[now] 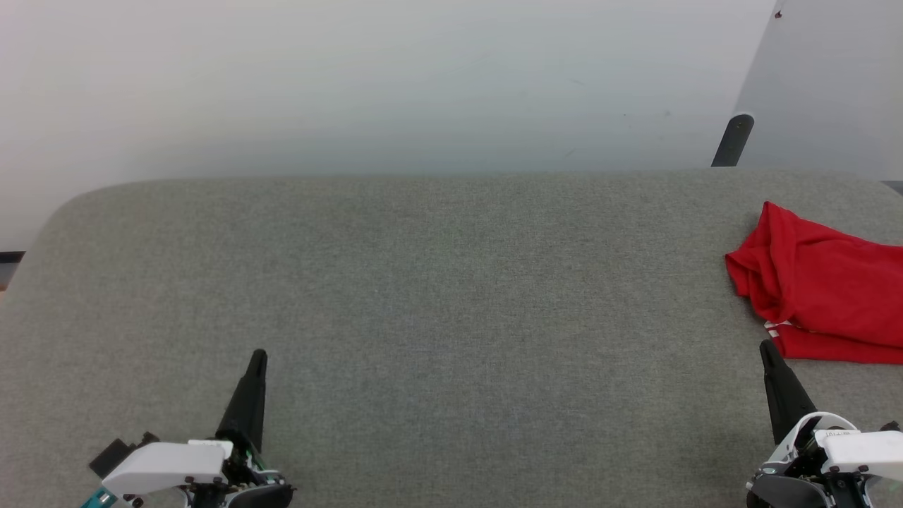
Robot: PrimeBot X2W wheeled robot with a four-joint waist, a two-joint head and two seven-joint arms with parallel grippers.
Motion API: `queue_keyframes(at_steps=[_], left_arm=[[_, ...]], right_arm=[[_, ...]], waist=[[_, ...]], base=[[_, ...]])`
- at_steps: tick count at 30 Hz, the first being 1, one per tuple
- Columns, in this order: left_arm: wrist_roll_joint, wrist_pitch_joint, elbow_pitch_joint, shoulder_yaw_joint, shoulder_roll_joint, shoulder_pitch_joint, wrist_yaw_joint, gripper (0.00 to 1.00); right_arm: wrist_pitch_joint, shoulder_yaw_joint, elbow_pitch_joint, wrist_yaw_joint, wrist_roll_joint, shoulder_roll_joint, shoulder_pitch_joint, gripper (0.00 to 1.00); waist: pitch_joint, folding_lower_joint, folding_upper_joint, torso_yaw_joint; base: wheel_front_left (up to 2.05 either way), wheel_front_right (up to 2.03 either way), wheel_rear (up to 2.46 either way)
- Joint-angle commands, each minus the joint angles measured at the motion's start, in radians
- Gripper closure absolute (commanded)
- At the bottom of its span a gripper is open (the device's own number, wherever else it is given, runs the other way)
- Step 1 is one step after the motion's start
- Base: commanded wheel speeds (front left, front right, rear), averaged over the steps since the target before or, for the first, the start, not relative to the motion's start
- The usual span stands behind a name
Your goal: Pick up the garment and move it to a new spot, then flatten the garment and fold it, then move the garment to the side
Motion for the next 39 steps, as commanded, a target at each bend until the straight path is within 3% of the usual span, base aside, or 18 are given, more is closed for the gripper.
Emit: queue_keyframes(at_steps=[1, 39], left_arm=[[-0.003, 0.003, 0.001, 0.002, 0.0, -0.01, -0.005, 1.0], [-0.003, 0.003, 0.001, 0.001, 0.0, -0.009, -0.005, 1.0]], right_arm=[[0.002, 0.0, 0.0, 0.0, 0.004, 0.003, -0.003, 1.0], [0.002, 0.0, 0.0, 0.0, 0.004, 0.003, -0.003, 1.0]], waist=[[0.0, 0.0, 0.0, 0.0], [0.0, 0.0, 0.0, 0.0]], base=[[0.0, 0.0, 0.0], [0.0, 0.0, 0.0]])
